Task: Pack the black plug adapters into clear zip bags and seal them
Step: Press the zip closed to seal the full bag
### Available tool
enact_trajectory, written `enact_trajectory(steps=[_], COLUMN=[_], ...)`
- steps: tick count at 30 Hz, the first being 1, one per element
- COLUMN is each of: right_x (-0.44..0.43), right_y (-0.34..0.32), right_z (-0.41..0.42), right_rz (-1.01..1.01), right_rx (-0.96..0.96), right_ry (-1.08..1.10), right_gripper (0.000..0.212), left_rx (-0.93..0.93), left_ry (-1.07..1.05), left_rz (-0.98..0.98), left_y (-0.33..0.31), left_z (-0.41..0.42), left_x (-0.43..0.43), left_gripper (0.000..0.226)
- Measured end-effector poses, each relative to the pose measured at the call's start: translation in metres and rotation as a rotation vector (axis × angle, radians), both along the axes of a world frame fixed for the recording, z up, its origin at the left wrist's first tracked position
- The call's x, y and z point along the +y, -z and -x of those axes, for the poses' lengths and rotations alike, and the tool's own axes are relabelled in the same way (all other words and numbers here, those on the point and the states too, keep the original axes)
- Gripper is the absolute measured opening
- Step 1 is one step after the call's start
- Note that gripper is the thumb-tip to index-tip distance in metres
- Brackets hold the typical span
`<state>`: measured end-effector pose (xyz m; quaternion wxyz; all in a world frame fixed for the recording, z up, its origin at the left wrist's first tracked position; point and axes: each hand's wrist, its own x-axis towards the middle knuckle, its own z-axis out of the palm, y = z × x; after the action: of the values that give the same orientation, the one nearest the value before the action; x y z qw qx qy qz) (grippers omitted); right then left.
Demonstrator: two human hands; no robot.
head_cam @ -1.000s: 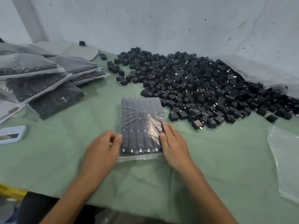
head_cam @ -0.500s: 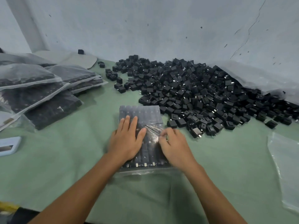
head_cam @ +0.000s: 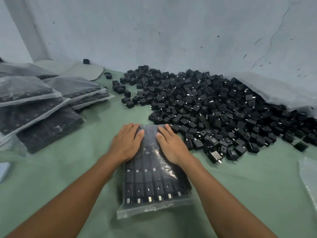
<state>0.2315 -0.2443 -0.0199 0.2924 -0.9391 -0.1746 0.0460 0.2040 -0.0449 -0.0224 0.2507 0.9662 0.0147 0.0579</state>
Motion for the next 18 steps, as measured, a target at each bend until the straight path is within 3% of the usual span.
enact_trajectory(steps=[5,8,10,13,16,18], right_x=[-0.002,-0.008,-0.019,-0.041,-0.053,-0.052], right_y=[-0.009,-0.015,-0.017,-0.007,0.010,0.014], right_z=[0.006,0.020,0.040,0.083,0.119,0.133], right_rz=[-0.050,-0.210,-0.313,-0.298,-0.201,-0.201], right_rx=[0.021,-0.003,0.059,0.040,0.023,0.031], right_ry=[0.024,0.057,0.108,0.195,0.229,0.252], right_gripper=[0.057,0.042,0.042,0.030,0.050,0.059], left_rx=[-0.099,-0.130,-0.064,-0.008,-0.029,0.037], left_ry=[-0.026,-0.106,-0.217,-0.264,-0.221,-0.234], left_rz=[0.079,0.191,0.094,-0.099,-0.054,0.187], left_y=[0.001,-0.001,0.002,0.004,-0.006,-0.020], left_z=[0.002,0.027,0.051,0.092,0.122,0.133], left_x=[-0.002,-0.007,-0.001,0.007,-0.016,-0.030], left_gripper=[0.046,0.035,0.043,0.056,0.052,0.042])
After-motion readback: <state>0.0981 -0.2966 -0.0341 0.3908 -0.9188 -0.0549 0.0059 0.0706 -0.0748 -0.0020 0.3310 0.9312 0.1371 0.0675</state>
